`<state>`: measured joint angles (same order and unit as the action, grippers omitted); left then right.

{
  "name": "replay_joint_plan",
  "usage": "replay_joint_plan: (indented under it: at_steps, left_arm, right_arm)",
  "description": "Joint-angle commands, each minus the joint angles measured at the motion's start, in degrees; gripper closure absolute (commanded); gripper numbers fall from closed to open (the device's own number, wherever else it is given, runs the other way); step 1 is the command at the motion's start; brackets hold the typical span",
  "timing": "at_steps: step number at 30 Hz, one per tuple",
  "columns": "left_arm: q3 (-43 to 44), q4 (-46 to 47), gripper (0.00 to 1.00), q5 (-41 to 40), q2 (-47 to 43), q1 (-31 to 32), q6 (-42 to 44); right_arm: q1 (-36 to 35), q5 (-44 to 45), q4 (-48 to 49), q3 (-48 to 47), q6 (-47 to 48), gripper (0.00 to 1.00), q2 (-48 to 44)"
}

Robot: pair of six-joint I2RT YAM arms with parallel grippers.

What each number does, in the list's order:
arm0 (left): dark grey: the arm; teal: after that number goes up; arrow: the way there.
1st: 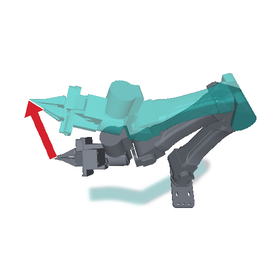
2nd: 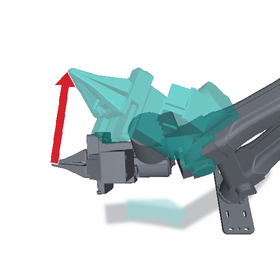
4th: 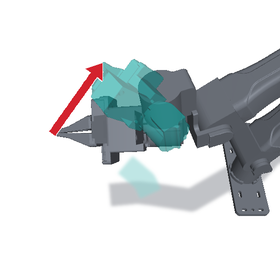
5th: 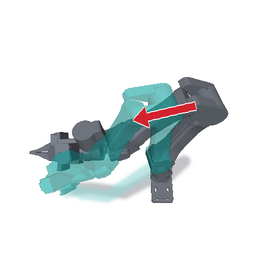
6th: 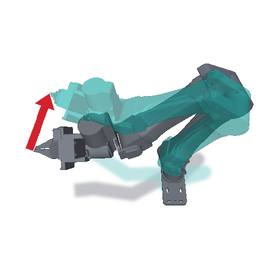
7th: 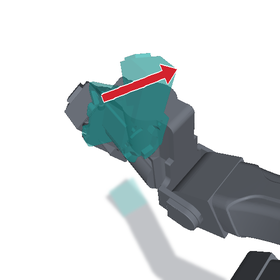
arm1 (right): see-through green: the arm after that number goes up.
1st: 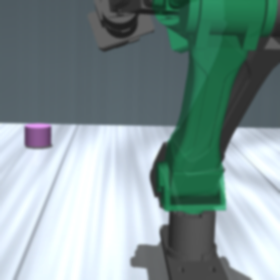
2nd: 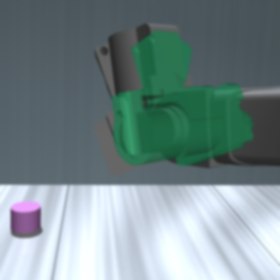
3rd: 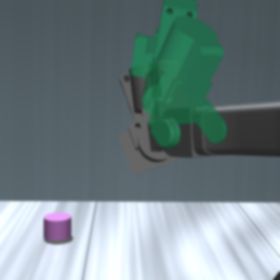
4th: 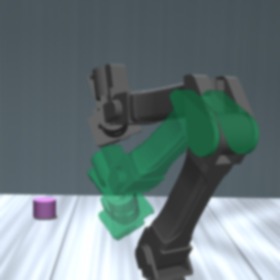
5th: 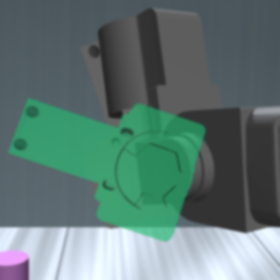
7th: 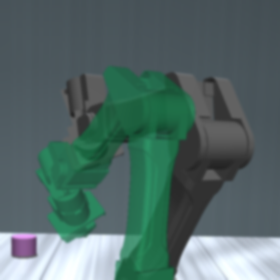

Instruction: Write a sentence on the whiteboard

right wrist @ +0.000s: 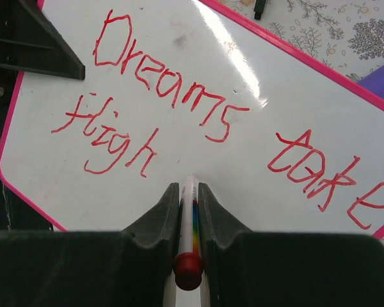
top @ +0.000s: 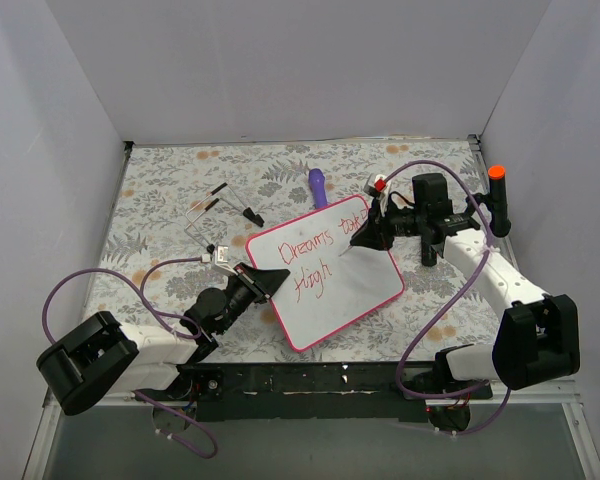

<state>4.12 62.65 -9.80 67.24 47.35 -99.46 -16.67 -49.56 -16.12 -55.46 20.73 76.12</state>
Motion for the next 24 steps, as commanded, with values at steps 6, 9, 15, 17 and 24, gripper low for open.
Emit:
replay_joint_plan:
  at_steps: [6, 9, 15, 17, 24]
  left_arm:
    - [1.6, 13.2, 1.0, 0.5, -1.3, 0.1, -2.3]
    - [1.7, 13.4, 1.0, 0.7, -1.2, 0.1, -2.4]
    - [1.5, 13.6, 1.0, 0.7, -1.6, 0.1, -2.3]
    - [1.5, 13.2, 1.0, 0.6, -1.8, 0.1, -2.2]
    - [1.2, 13.5, 1.0, 0.3, -2.0, 0.1, -2.2]
  right_arm:
    - [-0.4, 0.5, 2.6, 1.2, -0.3, 0.99, -0.3]
    - [-0.4, 0.7, 2.7, 1.3, -0.3, 0.99, -0.1]
    - [-0.5, 0.9, 1.8, 1.6, 0.4, 0.99, 0.1]
    - [-0.6, 0.8, 1.4, 1.8, 1.0, 0.99, -0.1]
    - [-1.0, 0.5, -3.1, 3.4, 4.4, 0.99, -1.2]
